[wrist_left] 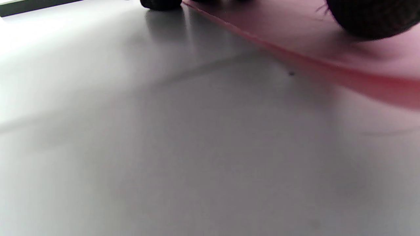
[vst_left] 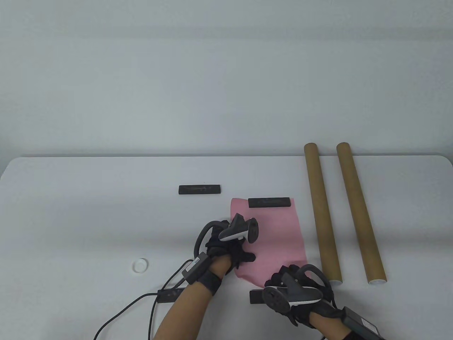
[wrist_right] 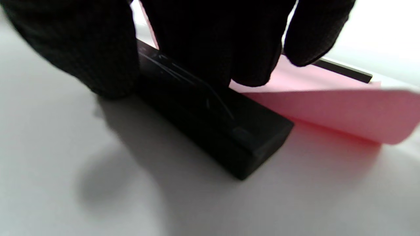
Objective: Roll up papers and store in mailing tubes
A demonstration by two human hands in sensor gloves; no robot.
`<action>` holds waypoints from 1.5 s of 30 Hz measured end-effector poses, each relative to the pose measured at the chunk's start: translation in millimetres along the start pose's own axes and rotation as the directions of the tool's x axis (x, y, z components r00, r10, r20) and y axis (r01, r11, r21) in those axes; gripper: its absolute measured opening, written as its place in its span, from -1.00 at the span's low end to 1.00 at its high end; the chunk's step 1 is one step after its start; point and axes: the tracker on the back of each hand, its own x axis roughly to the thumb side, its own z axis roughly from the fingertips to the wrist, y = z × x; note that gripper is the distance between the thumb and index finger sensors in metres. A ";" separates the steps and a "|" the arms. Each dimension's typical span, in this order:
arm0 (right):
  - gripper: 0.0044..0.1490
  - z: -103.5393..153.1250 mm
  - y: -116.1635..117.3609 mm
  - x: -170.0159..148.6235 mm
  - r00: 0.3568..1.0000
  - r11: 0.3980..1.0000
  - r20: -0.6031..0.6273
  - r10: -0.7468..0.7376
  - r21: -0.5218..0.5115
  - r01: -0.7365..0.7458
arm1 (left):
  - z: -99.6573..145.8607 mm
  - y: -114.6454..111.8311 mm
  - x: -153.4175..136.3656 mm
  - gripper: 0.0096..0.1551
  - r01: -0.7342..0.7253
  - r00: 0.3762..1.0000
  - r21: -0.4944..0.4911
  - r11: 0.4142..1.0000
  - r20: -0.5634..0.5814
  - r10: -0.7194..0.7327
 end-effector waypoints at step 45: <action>-0.20 -213.1 -17.5 -169.9 0.784 0.984 -0.611 0.110 0.178 0.001 | -0.6 -3.3 -2.2 0.17 -0.035 0.999 -0.032 0.999 0.011 0.035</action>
